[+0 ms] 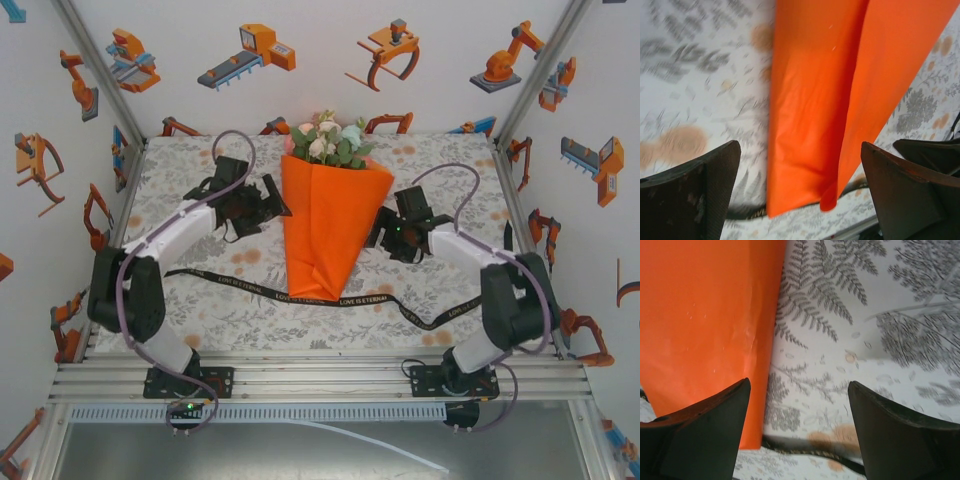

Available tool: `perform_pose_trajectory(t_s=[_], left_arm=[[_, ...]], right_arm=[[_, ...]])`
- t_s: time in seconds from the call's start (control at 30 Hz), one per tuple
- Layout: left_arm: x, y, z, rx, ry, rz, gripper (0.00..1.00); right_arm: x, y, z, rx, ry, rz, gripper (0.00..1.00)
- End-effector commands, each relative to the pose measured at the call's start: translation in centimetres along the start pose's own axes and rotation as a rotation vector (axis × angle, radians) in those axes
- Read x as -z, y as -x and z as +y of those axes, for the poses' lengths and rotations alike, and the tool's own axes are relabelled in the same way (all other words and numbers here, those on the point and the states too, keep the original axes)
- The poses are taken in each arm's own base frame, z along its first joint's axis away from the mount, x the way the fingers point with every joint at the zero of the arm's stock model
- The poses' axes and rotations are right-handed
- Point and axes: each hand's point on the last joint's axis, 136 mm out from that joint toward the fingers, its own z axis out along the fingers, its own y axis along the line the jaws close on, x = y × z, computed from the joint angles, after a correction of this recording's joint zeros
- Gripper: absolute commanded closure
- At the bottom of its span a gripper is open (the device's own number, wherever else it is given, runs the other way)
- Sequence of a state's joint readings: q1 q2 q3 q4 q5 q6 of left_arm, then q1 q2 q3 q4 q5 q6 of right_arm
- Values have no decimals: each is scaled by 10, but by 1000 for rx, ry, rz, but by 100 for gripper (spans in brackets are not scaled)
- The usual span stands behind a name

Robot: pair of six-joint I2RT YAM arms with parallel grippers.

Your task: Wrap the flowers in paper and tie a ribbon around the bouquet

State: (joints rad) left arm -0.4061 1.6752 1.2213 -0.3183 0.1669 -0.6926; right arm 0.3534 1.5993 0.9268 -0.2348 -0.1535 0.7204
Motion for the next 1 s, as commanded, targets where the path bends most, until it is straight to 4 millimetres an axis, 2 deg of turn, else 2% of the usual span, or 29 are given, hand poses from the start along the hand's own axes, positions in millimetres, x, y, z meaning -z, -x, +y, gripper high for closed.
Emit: perform_pose_trajectory(t_s=[0.0,0.07,0.13,0.23,0.37,0.47,0.53,0.67,0.97], left_arm=[[-32,11,-3,-85,-2,-1,3],[-49,11,-7,-101,-26,32,3],[-62,7,-23,-107,-119,68,3],[-76,-3,-35,-94,-188,127,3],[-90,-13,-25,-77,-159,147,3],[-97,-21,-27,-55,-196,177,3],[-97,-25,-33,-27,-248,185,3],[-84,-24,-39,-9,-292,160,3],[-74,-23,-52,33,-385,169,3]], right_arm=[[-14,21,31,-21,147,-38,28],[-26,22,34,-34,171,-30,29],[-39,21,36,-49,189,-14,31],[-52,20,31,-56,167,-7,33],[-60,14,32,-42,150,13,39],[-68,8,31,-5,107,33,41],[-72,4,30,4,89,46,42],[-77,0,21,1,47,51,49],[-73,1,24,30,33,53,50]])
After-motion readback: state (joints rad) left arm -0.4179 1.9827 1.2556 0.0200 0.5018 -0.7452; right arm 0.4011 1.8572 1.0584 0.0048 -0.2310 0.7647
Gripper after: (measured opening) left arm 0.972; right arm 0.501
